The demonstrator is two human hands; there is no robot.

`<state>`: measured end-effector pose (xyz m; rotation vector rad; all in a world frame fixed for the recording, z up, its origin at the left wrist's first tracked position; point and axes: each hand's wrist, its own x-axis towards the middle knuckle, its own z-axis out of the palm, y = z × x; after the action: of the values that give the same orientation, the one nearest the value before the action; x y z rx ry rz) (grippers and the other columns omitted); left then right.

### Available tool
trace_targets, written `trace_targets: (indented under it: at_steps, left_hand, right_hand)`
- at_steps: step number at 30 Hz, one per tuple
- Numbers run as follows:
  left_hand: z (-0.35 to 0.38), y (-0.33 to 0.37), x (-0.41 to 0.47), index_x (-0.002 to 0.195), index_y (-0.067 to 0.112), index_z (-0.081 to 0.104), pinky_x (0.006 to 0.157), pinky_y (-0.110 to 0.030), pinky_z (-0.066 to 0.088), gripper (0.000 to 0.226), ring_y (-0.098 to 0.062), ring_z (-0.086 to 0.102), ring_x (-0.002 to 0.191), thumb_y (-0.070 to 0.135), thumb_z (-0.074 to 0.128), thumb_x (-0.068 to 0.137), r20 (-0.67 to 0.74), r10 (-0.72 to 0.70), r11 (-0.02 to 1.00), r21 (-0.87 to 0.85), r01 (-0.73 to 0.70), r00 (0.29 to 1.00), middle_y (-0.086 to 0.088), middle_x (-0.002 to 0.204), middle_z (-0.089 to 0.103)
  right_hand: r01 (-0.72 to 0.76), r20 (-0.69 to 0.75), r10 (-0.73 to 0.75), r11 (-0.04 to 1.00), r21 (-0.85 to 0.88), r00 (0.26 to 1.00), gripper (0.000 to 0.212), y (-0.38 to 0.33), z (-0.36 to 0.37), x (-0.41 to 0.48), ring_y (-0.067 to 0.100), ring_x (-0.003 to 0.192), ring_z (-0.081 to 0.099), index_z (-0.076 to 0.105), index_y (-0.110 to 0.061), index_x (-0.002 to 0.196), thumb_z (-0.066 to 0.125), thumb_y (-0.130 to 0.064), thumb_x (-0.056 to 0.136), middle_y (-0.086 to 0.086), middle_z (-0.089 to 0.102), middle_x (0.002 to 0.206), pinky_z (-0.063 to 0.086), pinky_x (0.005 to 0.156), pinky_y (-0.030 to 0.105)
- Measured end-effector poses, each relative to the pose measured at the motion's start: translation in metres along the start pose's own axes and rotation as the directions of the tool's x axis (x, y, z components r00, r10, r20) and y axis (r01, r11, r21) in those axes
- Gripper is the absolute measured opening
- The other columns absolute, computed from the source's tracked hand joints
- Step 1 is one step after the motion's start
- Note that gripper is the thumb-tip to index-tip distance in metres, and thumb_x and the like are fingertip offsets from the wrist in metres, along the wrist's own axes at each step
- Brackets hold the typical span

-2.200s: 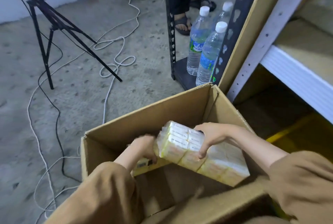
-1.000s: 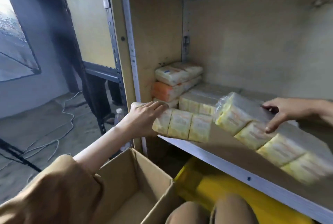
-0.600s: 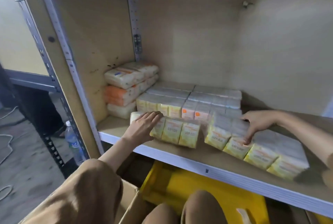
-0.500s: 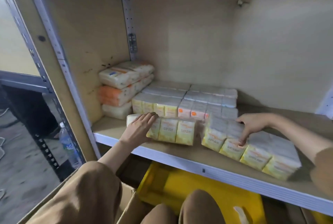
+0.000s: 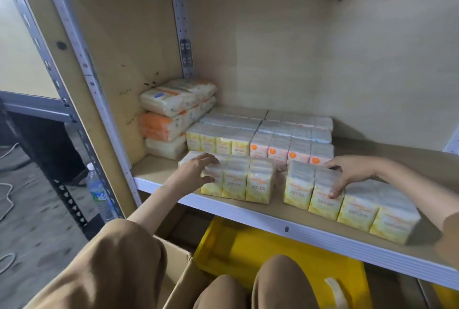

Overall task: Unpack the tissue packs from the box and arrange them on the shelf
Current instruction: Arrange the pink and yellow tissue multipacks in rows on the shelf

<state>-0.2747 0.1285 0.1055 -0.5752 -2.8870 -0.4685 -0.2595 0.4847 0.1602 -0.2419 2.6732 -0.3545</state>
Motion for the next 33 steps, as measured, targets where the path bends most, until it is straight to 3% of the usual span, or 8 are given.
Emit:
trace_targets:
  at_steps: [3, 7, 10, 12, 16, 22, 28, 33]
  left_hand:
    - [0.0, 0.003, 0.003, 0.129, 0.016, 0.052, 0.095, -0.027, 0.039, 0.046, -0.019, 0.05, 0.123, 0.019, 0.066, 0.086, -0.013, -0.023, 1.0, 0.002, 0.023, 1.0, 0.003, 0.14, 0.049]
    - [-0.003, 0.005, 0.003, 0.131, 0.017, 0.052, 0.098, -0.026, 0.037, 0.051, -0.017, 0.045, 0.129, 0.021, 0.069, 0.083, 0.022, -0.053, 0.998, -0.014, 0.053, 0.998, 0.003, 0.142, 0.046]
    - [-0.003, 0.007, 0.001, 0.133, 0.019, 0.05, 0.095, -0.024, 0.038, 0.054, -0.016, 0.045, 0.128, 0.021, 0.07, 0.083, 0.047, -0.043, 0.999, 0.028, 0.042, 0.998, 0.005, 0.143, 0.044]
    - [-0.003, 0.007, 0.0, 0.134, 0.018, 0.048, 0.095, -0.027, 0.041, 0.053, -0.017, 0.047, 0.127, 0.019, 0.067, 0.085, 0.055, -0.023, 0.997, 0.075, 0.019, 0.998, 0.005, 0.143, 0.044]
    - [0.0, 0.006, 0.004, 0.135, 0.017, 0.046, 0.093, -0.03, 0.045, 0.049, -0.019, 0.052, 0.124, 0.016, 0.062, 0.089, 0.029, -0.018, 0.992, 0.125, 0.014, 0.999, 0.004, 0.143, 0.044]
    - [0.005, 0.0, 0.01, 0.135, 0.013, 0.045, 0.085, -0.029, 0.047, 0.046, -0.02, 0.053, 0.122, 0.013, 0.059, 0.091, -0.016, -0.047, 0.986, 0.158, 0.049, 0.999, 0.002, 0.143, 0.044]
    - [0.008, 0.004, 0.008, 0.143, 0.015, 0.035, 0.093, -0.028, 0.047, 0.055, -0.016, 0.039, 0.134, 0.02, 0.056, 0.093, -0.025, -0.049, 0.971, 0.233, 0.054, 0.998, 0.002, 0.149, 0.032]
    - [0.021, 0.005, 0.007, 0.147, 0.013, 0.026, 0.109, -0.028, 0.035, 0.068, -0.019, 0.03, 0.141, 0.02, 0.061, 0.089, -0.045, -0.072, 0.986, 0.144, 0.078, 0.996, -0.003, 0.153, 0.03]
  right_hand:
    - [-0.022, -0.139, 0.011, 0.997, -0.074, 0.99, 0.07, -0.008, 0.002, -0.012, 0.017, 0.084, 0.049, 0.059, -0.012, 0.09, 0.082, -0.056, 0.04, 0.005, 0.056, 0.098, 0.036, 0.067, 0.028]
    - [-0.077, -0.265, 0.028, 0.981, -0.176, 0.964, 0.058, -0.009, 0.012, -0.019, 0.014, 0.089, 0.042, 0.053, -0.018, 0.1, 0.083, -0.043, 0.057, -0.001, 0.046, 0.099, 0.03, 0.059, 0.018]
    - [-0.111, -0.269, 0.035, 0.955, -0.274, 0.962, 0.057, -0.009, 0.029, -0.022, 0.015, 0.098, 0.045, 0.048, -0.019, 0.104, 0.078, -0.045, 0.062, -0.001, 0.046, 0.109, 0.034, 0.065, 0.017]
    - [-0.131, -0.316, 0.026, 0.939, -0.317, 0.949, 0.062, -0.013, 0.038, -0.026, 0.017, 0.114, 0.047, 0.048, -0.014, 0.12, 0.072, -0.043, 0.071, 0.001, 0.046, 0.126, 0.042, 0.084, 0.024]
    - [-0.095, -0.348, -0.012, 0.952, -0.29, 0.938, 0.064, -0.027, 0.046, -0.031, 0.018, 0.131, 0.036, 0.038, -0.013, 0.135, 0.064, -0.035, 0.081, 0.003, 0.037, 0.144, 0.034, 0.104, 0.028]
    - [0.002, -0.4, -0.081, 0.981, -0.194, 0.913, 0.062, -0.047, 0.058, -0.02, 0.019, 0.135, 0.031, 0.035, -0.011, 0.138, 0.061, -0.031, 0.085, 0.004, 0.034, 0.147, 0.03, 0.106, 0.028]
    - [-0.033, -0.498, -0.03, 0.993, -0.118, 0.867, 0.067, -0.036, 0.063, -0.027, 0.017, 0.129, 0.036, 0.04, -0.012, 0.135, 0.067, -0.037, 0.079, 0.002, 0.04, 0.139, 0.033, 0.103, 0.027]
    - [-0.091, -0.504, 0.015, 0.988, -0.127, 0.864, 0.059, -0.027, 0.069, -0.033, 0.016, 0.126, 0.039, 0.044, -0.014, 0.131, 0.066, -0.035, 0.08, -0.001, 0.044, 0.137, 0.036, 0.099, 0.026]
